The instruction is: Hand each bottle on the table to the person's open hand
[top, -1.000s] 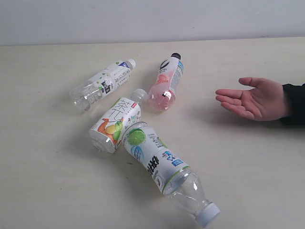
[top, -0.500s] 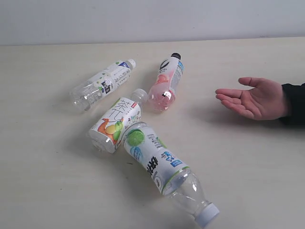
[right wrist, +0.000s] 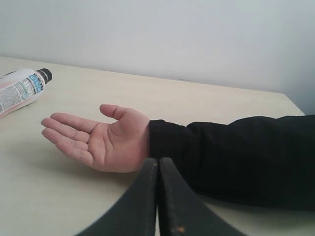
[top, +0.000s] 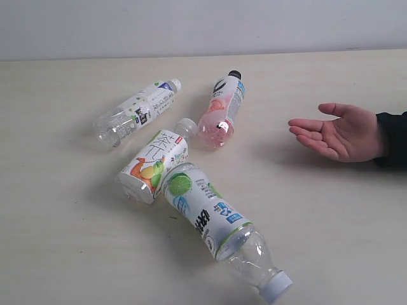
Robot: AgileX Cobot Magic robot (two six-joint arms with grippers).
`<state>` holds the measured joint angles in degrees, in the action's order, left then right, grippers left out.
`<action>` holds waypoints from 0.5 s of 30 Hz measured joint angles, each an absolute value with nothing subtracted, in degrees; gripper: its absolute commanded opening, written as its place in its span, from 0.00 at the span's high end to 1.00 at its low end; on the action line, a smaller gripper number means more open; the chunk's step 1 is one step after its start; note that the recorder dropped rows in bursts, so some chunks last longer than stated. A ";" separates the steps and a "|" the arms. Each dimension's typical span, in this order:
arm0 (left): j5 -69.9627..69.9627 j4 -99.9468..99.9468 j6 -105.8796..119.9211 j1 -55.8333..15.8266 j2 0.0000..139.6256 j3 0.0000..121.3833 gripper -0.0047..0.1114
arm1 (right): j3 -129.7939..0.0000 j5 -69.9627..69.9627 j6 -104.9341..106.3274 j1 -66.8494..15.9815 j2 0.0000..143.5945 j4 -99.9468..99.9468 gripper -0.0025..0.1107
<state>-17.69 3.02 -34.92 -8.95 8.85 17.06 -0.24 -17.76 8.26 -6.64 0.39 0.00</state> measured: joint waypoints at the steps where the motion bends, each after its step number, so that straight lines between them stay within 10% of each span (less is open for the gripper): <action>1: -17.69 1.68 -35.10 -8.95 11.07 18.74 0.96 | -0.24 -17.76 8.26 -6.64 0.39 0.00 0.98; 15: -14.81 -34.56 -58.56 -9.38 55.54 41.26 0.96 | -0.24 -17.76 8.26 -6.64 0.39 0.00 0.98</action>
